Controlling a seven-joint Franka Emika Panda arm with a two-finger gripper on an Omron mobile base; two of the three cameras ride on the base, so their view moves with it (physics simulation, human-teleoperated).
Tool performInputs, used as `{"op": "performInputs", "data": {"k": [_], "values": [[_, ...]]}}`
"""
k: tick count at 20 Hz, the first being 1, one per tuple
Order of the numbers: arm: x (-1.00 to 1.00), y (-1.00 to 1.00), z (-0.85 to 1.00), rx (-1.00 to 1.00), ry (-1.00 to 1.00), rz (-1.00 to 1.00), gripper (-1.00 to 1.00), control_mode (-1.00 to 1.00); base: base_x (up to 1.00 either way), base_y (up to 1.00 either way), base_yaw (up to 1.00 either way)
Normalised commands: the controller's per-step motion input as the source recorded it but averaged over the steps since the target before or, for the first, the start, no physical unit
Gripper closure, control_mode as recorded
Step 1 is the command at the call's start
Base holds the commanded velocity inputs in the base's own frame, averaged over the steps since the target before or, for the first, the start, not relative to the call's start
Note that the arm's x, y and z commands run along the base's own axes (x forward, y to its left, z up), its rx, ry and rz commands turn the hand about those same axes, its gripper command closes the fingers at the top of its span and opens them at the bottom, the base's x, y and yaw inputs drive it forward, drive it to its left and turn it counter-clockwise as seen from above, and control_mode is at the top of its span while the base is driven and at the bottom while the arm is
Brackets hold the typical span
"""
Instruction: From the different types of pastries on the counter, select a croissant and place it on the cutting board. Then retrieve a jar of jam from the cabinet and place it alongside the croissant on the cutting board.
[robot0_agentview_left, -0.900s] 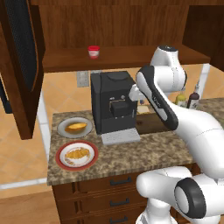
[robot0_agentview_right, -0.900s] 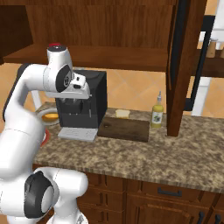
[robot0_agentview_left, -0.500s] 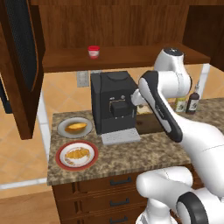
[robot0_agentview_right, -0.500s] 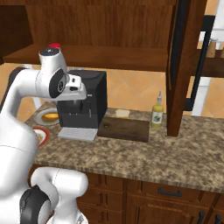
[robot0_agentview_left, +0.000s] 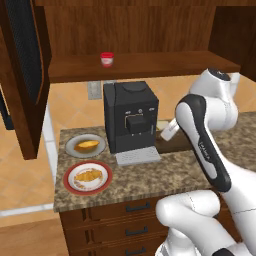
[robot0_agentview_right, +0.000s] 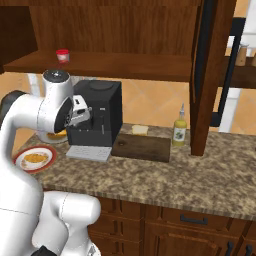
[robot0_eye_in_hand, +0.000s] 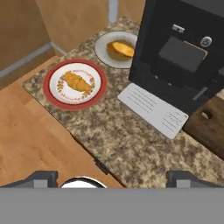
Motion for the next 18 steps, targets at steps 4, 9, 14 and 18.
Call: {"op": "performInputs", "data": {"k": [4,9,14,18], "values": [[-0.14,0.72,0.0,-0.1,0.03,0.28,-1.0,-1.0,0.0,0.0,0.0],[-0.38,0.73,0.0,-0.06,0.02,0.21,-1.0,-1.0,0.0,0.0,0.0],[-0.49,0.6,-0.02,-0.03,0.0,0.22,-1.0,-1.0,0.0,0.0,0.0],[-0.27,0.57,-0.14,-0.04,0.0,0.25,-1.0,-1.0,0.0,0.0,0.0]]}}
